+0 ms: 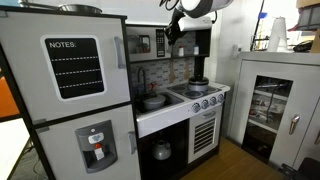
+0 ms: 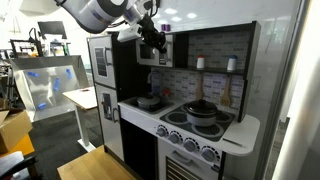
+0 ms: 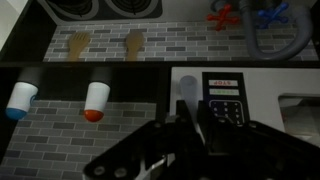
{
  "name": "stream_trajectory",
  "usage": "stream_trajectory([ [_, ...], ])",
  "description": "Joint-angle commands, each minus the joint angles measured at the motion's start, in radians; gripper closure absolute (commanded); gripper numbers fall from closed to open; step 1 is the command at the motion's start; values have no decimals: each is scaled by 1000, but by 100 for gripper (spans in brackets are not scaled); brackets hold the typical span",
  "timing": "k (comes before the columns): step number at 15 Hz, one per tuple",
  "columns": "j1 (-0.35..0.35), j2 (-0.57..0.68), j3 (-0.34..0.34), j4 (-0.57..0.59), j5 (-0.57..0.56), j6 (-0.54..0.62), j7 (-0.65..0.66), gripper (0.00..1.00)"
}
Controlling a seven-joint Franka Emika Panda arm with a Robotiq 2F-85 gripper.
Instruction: Open the microwave door
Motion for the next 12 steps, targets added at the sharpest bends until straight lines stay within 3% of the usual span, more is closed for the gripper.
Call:
stream_trajectory([
  [1, 4, -94, -1, -99, -49, 23, 46, 96],
  [12, -3, -382, 47, -350, -73, 8, 76, 96],
])
